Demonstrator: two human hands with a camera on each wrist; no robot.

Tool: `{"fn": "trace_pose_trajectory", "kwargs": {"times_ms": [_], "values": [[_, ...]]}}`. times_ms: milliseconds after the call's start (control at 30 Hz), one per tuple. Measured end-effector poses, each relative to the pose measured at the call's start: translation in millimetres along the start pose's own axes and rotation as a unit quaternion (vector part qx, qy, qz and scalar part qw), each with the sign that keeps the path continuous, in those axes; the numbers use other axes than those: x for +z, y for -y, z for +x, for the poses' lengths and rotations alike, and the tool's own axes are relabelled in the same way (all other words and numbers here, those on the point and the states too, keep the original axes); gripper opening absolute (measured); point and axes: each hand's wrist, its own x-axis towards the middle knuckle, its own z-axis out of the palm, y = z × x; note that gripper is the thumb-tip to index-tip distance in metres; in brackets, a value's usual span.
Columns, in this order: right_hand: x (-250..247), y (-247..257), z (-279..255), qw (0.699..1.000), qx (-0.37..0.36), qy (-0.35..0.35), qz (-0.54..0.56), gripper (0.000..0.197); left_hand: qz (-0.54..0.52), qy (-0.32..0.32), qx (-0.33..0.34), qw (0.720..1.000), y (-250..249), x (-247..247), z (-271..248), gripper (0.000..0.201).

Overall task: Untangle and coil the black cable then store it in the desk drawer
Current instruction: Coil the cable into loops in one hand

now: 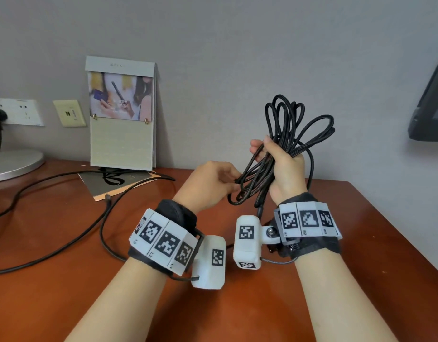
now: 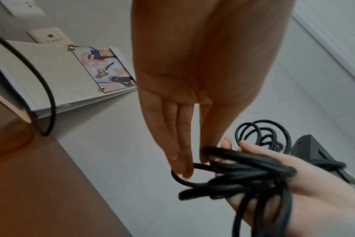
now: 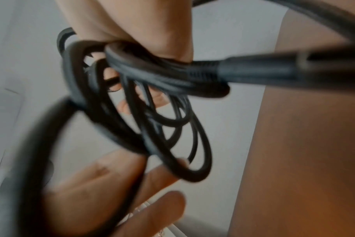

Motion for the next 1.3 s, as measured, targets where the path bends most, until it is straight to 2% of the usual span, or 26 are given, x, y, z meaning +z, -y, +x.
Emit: {"fn": "trace_pose_trajectory", "kwargs": {"times_ms": [133,300,400,467,533,633,733,767,833,967,1067,1133,1233,1300], "values": [[1,-2,-1,0.999,0.026,0.022,0.013,0.017,-0.056,-0.030,-0.007,0.998,4,-12,-1,0.018],[3,0,-6,0.993,0.047,0.108,-0.009,0.018,-0.059,-0.085,-0.031,0.994,17,-21,4,0.012],[0,0,-6,0.977,0.036,0.191,-0.084,0.027,-0.055,-0.115,-0.030,0.991,24,-28,5,0.011],[0,-2,-7,0.961,0.011,0.240,-0.136,0.026,-0.062,-0.134,-0.028,0.989,26,-32,6,0.011],[1,-2,-10,0.953,-0.010,0.274,-0.132,0.014,-0.057,-0.160,-0.013,0.985,26,-34,6,0.013],[3,-1,-13,0.934,-0.015,0.328,-0.139,0.020,-0.062,-0.188,0.019,0.980,27,-38,8,0.028],[9,-2,-18,0.901,-0.007,0.400,-0.170,0.017,-0.073,-0.180,0.086,0.977,26,-40,6,0.043],[12,-2,-21,0.891,-0.005,0.416,-0.183,0.015,-0.077,-0.168,0.117,0.976,26,-41,6,0.043],[16,-5,-24,0.876,-0.008,0.437,-0.206,0.027,-0.092,-0.128,0.165,0.974,23,-42,2,0.038],[17,-10,-24,0.860,0.017,0.474,-0.186,0.029,-0.073,-0.054,0.199,0.976,19,-42,-6,0.032],[18,-10,-23,0.853,0.018,0.486,-0.187,0.033,-0.131,-0.095,0.220,0.962,18,-39,-4,0.051],[17,-9,-23,0.852,0.021,0.494,-0.175,0.036,-0.122,-0.119,0.246,0.954,18,-41,-1,0.067],[18,-5,-24,0.846,0.029,0.507,-0.159,0.033,-0.096,-0.076,0.262,0.957,15,-46,-2,0.055],[19,-4,-24,0.849,0.038,0.508,-0.142,0.031,-0.099,-0.078,0.258,0.958,13,-47,-2,0.054]]}}
